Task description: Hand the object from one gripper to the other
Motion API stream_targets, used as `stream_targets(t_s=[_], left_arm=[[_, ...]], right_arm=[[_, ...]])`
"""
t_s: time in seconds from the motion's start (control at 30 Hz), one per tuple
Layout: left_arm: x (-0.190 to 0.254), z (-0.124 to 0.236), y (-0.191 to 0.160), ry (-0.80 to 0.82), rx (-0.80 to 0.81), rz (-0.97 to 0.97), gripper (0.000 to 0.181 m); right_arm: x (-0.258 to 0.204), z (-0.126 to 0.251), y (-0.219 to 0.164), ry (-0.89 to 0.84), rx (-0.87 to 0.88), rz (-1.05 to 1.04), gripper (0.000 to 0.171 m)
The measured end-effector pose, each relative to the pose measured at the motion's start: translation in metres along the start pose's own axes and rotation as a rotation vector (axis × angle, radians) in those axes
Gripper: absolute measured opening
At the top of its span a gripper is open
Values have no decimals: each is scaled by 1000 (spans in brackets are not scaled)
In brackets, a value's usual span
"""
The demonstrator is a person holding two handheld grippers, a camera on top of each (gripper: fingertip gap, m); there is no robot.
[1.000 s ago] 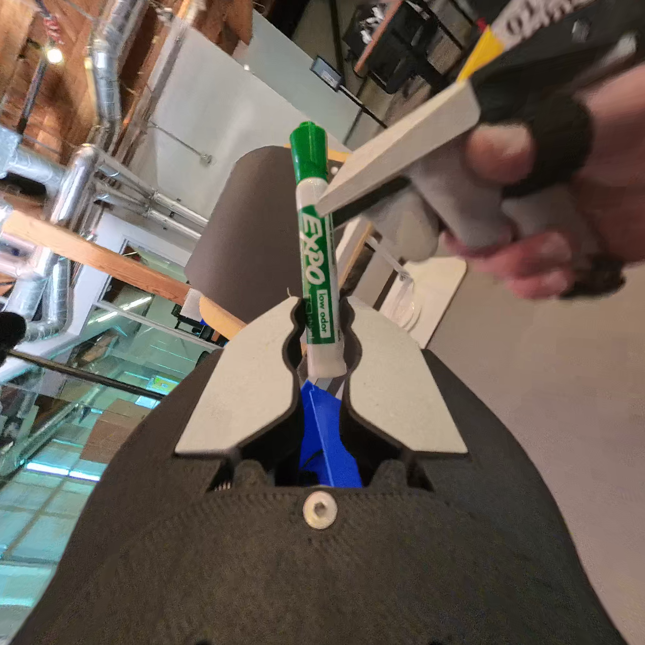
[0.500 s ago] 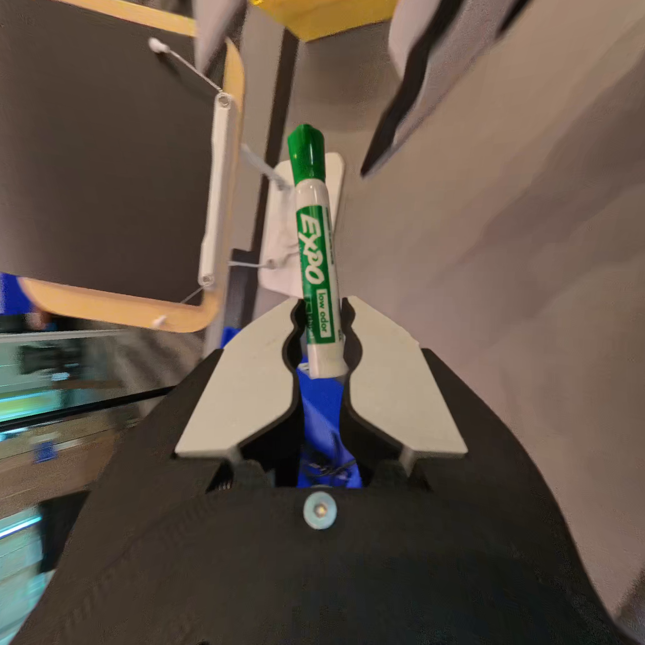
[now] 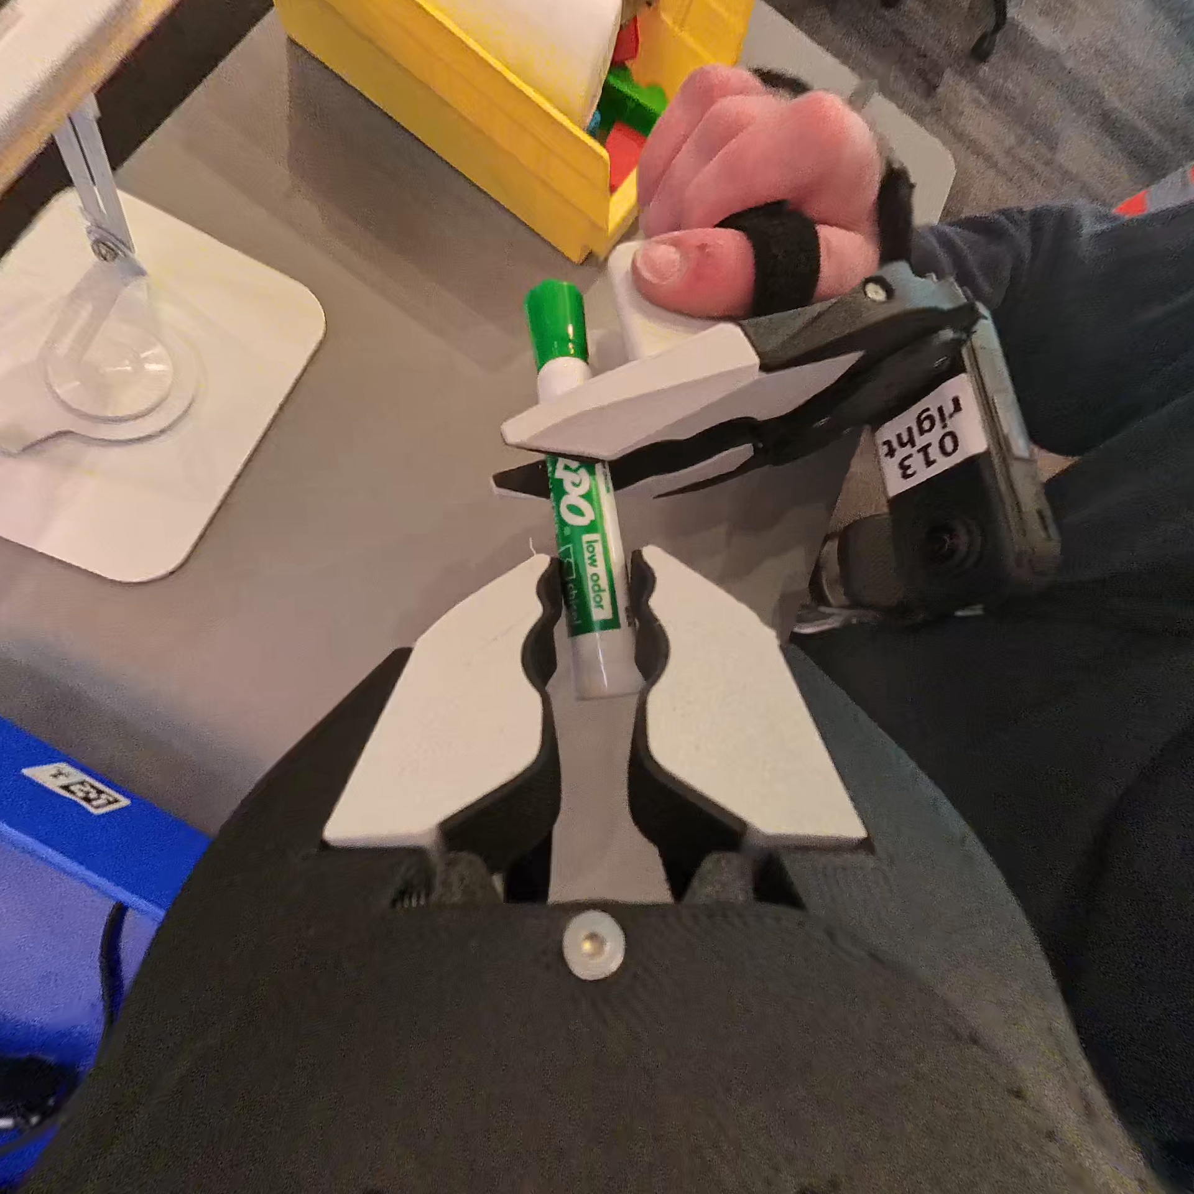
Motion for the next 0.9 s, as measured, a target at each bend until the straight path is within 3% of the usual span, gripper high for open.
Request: stream_targets(t_s=[0.03, 0.13, 0.2, 0.3, 0.4, 0.47, 0.53, 0.6, 0.9], left_arm=[[0, 1, 1, 3, 23, -12, 21], [9, 8, 7, -37, 152, -108, 47], [14, 14, 6, 36, 229, -235, 65], [16, 9, -1, 364, 334, -422, 86], [22, -10, -5, 825, 333, -639, 102], [25, -24, -5, 1063, 300, -771, 120], [24, -34, -4, 1189, 261, -850, 136], [20, -38, -3, 1191, 253, -849, 146], [16, -50, 0, 1123, 262, -843, 144]], right_arm=[[2, -1, -3, 41, 16, -69, 16], [10, -5, -13, 250, 101, -429, 16], [17, -8, -20, 416, 189, -730, 16], [17, -15, -28, 729, 335, -1177, 16], [7, -21, -32, 1020, 458, -1512, 16], [0, -23, -31, 1157, 495, -1594, 16], [-6, -24, -30, 1243, 511, -1625, 16], [-10, -23, -27, 1297, 519, -1636, 16], [-15, -19, -18, 1417, 590, -1656, 15]])
Point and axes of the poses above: each gripper's, where its closed fingertips meet, z back along the fingers, y out of its top, x = y × z across the jaws, the point moved 8 cm from there along z, back along the fingers, and after that the axes turned 15 degrees about -x, right-handed, at the moved point
